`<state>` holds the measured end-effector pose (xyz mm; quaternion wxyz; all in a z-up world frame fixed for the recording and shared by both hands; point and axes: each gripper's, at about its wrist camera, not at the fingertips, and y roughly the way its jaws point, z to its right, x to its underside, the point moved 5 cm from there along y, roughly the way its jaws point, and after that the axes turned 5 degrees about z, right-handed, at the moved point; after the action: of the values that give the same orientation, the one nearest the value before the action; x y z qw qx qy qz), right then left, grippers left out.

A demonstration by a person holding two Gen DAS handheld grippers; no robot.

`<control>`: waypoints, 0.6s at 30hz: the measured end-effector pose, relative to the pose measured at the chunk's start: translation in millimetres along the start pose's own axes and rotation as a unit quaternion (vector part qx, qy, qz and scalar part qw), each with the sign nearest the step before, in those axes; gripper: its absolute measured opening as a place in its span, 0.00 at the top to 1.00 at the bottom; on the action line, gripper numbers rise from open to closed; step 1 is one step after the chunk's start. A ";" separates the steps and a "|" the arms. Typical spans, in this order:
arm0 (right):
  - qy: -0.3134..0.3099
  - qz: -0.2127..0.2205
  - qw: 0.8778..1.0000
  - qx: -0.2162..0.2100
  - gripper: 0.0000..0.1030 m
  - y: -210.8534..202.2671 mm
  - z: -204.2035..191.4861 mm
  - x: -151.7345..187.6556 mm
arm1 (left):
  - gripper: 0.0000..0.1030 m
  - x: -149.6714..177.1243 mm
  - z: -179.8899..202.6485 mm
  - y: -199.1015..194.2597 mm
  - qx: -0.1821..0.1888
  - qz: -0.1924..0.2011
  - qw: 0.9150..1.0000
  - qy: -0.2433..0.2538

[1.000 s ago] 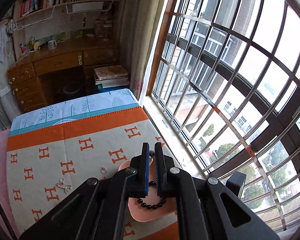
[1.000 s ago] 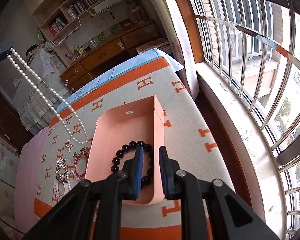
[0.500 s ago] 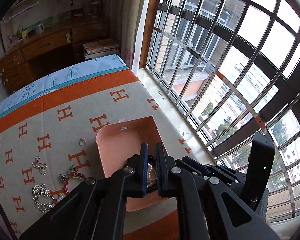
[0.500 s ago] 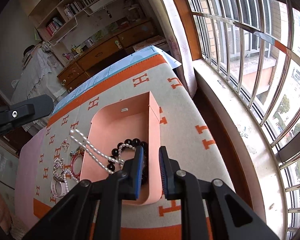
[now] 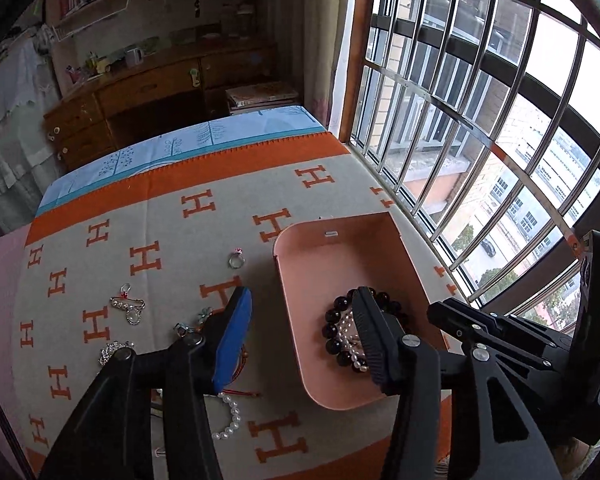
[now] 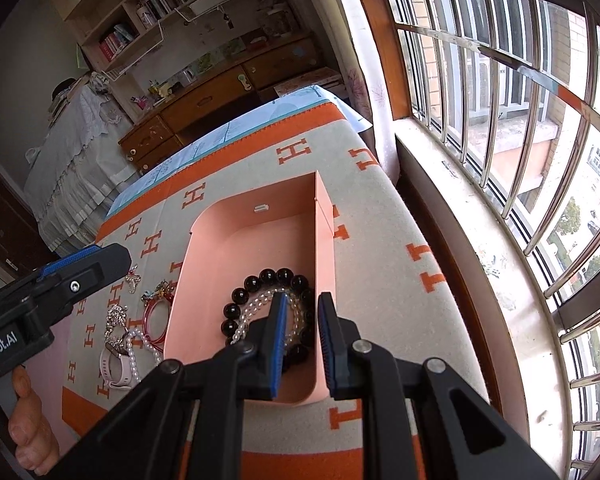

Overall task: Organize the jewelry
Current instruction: 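Lower the pearl necklace into the pink tray and open the left gripper, then withdraw both open grippers from the tray toward the remaining jewelry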

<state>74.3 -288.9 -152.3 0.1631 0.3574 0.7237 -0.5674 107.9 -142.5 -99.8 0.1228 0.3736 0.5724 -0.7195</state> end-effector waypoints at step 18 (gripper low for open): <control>-0.034 0.022 0.999 -0.007 0.84 -12.2 -29.2 1.1 | 0.29 23.7 -148.7 -49.4 -0.128 0.049 0.984 -0.110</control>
<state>70.0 -262.4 -135.5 0.2027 0.3524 0.7135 -0.5707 120.7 15.1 -89.5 0.2672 0.3013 0.6233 -0.6704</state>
